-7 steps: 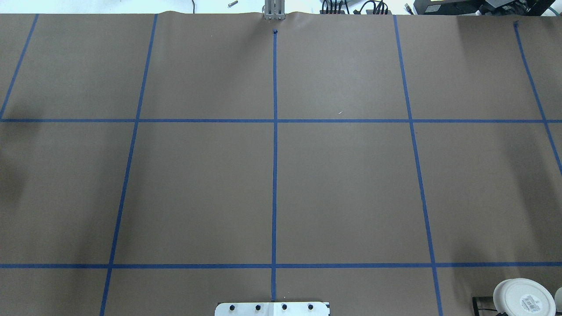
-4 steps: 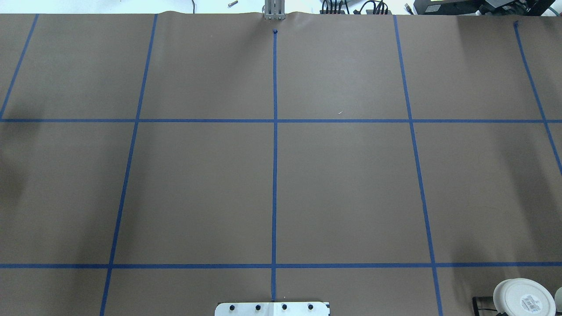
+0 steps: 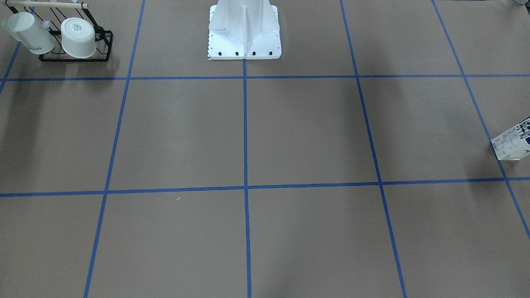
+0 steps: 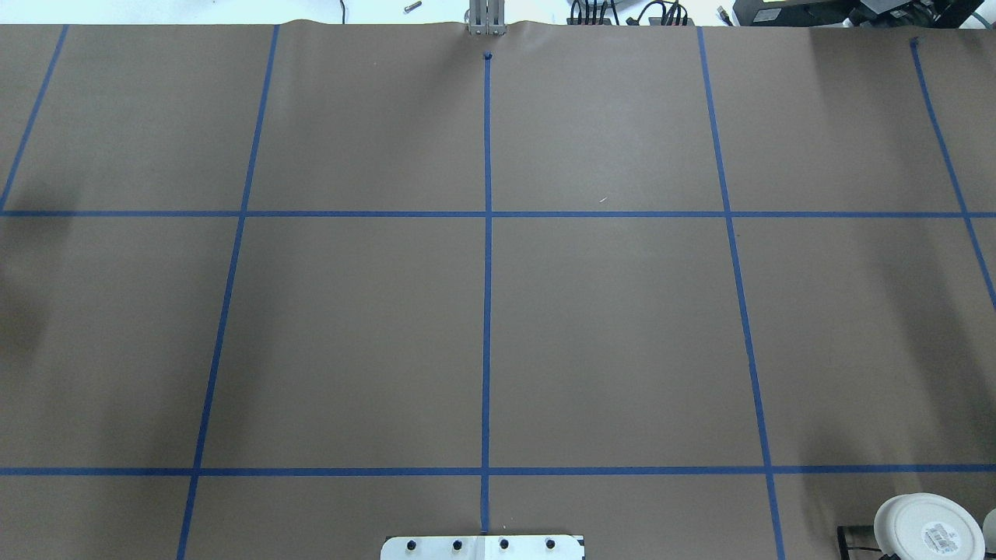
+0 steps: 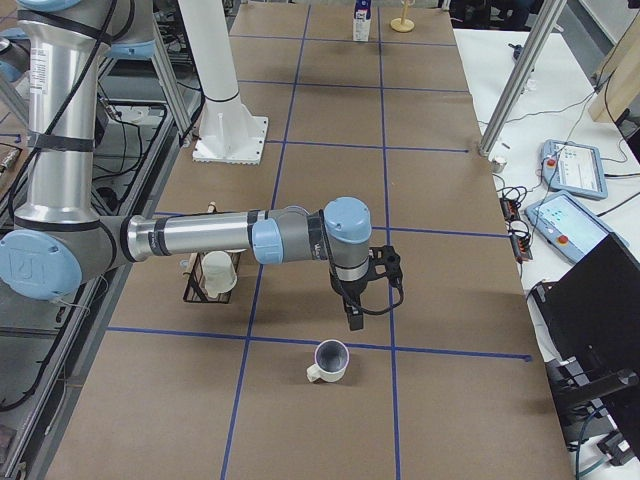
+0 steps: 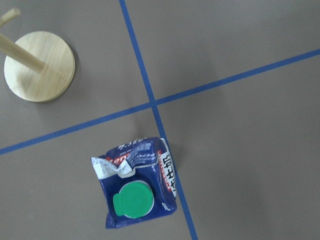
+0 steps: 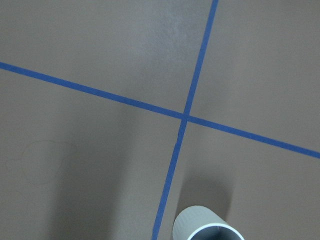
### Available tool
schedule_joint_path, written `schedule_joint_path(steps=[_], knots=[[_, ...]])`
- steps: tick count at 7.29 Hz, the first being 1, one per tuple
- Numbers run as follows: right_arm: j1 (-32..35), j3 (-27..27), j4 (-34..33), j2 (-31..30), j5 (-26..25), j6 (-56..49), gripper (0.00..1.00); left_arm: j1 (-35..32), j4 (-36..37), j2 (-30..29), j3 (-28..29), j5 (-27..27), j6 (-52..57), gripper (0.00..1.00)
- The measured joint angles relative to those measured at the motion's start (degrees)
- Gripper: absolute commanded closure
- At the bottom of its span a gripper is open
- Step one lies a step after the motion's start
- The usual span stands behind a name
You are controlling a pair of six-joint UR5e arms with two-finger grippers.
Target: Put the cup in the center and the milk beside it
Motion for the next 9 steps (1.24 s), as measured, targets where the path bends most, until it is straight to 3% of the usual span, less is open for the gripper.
schedule_joint_path(steps=[4,7,9], knots=[[-1.36,-5.04,12.47,-0.94,4.85,1.06,0.0,-0.03,-7.48,-1.09,1.67,-0.21,-1.67,0.01],[-5.15,-9.7,15.54,-2.15,1.89,6.03,0.03,-0.08,-7.74,-0.7,1.42,-0.35,-1.81,0.01],[-7.57,-10.22,17.31,-4.58,-0.32,8.44,0.12,-0.08,-7.79,-0.61,0.99,-0.38,-1.81,0.01]])
